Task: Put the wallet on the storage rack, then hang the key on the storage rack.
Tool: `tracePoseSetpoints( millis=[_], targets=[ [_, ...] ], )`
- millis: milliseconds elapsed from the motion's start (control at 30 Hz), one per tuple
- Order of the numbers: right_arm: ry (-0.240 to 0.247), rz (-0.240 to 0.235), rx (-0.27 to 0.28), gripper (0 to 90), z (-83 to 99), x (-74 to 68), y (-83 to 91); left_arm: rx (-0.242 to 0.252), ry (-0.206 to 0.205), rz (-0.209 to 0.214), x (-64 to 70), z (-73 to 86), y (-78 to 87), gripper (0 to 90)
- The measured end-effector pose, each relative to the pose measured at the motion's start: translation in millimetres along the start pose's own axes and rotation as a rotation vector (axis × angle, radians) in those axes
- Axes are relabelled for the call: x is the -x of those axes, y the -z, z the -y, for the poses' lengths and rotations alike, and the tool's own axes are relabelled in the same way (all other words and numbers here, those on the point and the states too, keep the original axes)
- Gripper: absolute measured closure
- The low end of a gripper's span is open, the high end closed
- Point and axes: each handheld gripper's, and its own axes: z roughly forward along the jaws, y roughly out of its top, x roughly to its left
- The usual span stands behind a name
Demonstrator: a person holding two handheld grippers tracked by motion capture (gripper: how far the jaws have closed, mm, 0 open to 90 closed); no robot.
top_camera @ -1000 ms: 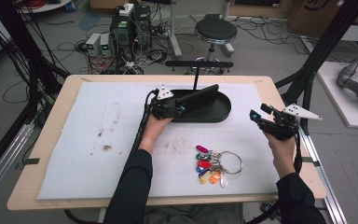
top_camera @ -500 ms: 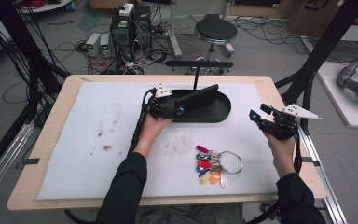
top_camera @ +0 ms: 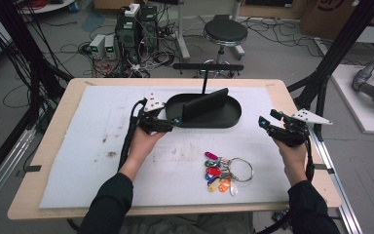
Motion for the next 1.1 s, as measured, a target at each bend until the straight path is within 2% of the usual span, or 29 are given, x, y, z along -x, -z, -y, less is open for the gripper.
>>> tracePoseSetpoints(
  millis=[33, 167, 233, 300, 433, 567, 667, 767, 833, 933, 1100],
  targets=[
    [0.000, 0.000, 0.000, 35.1, 0.0, 0.0, 0.0, -0.004, 0.000, -0.015, 1.4, 1.6, 6.3, 23.7],
    [0.012, -0.003, -0.030, 34.4, 1.3, -4.9, -4.2, 0.008, 0.005, -0.030, 5.5, 9.1, 30.8, 23.7],
    [0.023, -0.005, -0.032, 34.5, 0.6, -8.0, -5.0, 0.018, 0.014, -0.014, 6.2, 13.8, 41.7, 23.7],
    [0.024, -0.007, -0.032, 34.5, 0.3, -9.7, -4.7, 0.020, 0.019, -0.017, 6.9, 18.8, 53.2, 23.7],
    [0.024, -0.008, -0.041, 34.4, -0.4, -12.2, -2.4, 0.046, 0.049, -0.022, 6.4, 32.6, 75.9, 23.7],
    [0.024, -0.001, -0.051, 33.0, 2.8, -14.4, 6.1, 0.043, 0.066, -0.041, 2.1, 46.3, 94.2, 23.7],
    [0.035, -0.002, -0.051, 32.8, 6.5, -17.6, 12.4, 0.043, 0.078, -0.070, 0.6, 55.2, 104.7, 23.7],
    [0.052, 0.000, -0.053, 32.8, 9.0, -19.5, 16.6, 0.050, 0.080, -0.071, -1.2, 64.6, 114.5, 23.7],
    [0.057, -0.002, -0.052, 32.4, 9.7, -20.1, 18.9, 0.053, 0.079, -0.077, -1.8, 67.1, 116.3, 23.7],
    [0.058, -0.004, -0.047, 31.2, 9.8, -20.5, 21.2, 0.055, 0.111, -0.082, -4.9, 71.4, 119.4, 23.7],
    [0.069, -0.017, -0.038, 30.8, 13.3, -24.9, 28.4, 0.062, 0.112, -0.099, -9.6, 75.0, 128.1, 23.7]
  ],
)
